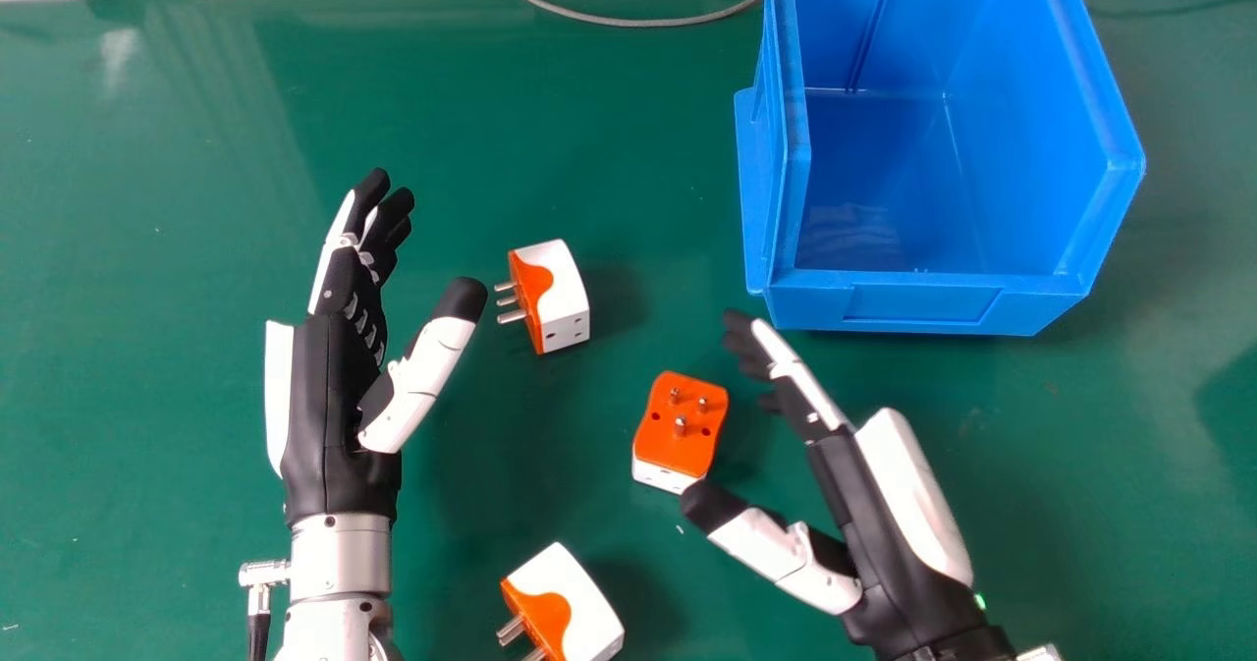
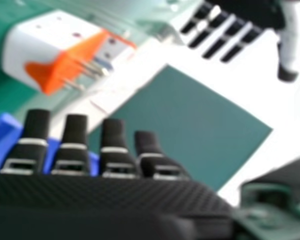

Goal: Pick all objects and put in blue box

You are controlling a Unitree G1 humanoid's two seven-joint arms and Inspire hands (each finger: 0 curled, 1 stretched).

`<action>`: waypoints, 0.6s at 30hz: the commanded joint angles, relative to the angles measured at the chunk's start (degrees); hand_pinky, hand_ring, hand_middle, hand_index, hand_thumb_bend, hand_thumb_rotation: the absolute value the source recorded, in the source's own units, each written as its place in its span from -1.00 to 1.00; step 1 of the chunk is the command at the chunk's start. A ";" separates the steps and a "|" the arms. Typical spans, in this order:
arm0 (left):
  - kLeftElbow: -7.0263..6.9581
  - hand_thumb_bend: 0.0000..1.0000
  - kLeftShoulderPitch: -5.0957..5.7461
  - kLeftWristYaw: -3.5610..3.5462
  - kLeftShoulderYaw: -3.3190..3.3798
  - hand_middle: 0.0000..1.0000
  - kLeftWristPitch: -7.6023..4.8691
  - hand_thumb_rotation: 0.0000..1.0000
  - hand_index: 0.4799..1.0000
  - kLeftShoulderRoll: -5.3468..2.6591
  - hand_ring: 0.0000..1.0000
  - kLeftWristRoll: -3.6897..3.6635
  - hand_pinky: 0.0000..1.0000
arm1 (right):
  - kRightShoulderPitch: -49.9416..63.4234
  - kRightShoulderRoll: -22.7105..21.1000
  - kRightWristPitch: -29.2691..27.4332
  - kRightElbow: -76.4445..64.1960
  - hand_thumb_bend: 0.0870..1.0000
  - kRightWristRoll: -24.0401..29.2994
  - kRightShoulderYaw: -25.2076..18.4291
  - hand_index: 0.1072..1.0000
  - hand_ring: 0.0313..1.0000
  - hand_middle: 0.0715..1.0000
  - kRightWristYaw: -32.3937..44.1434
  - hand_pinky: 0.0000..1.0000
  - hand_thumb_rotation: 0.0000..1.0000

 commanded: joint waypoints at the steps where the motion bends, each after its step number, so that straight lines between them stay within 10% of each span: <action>1: -0.20 0.75 -0.07 0.26 -0.03 0.79 -1.20 0.17 0.60 -0.34 0.82 0.25 0.91 | -0.41 -1.01 0.95 -2.21 0.24 -0.06 0.17 0.84 0.76 0.79 1.28 0.62 0.91; 18: 0.15 0.75 -0.78 -0.06 0.02 0.78 -0.91 0.16 0.59 -0.41 0.82 -0.01 0.92 | 0.02 -3.98 9.86 -8.20 0.49 -2.31 1.24 0.96 0.83 0.84 5.31 0.54 0.83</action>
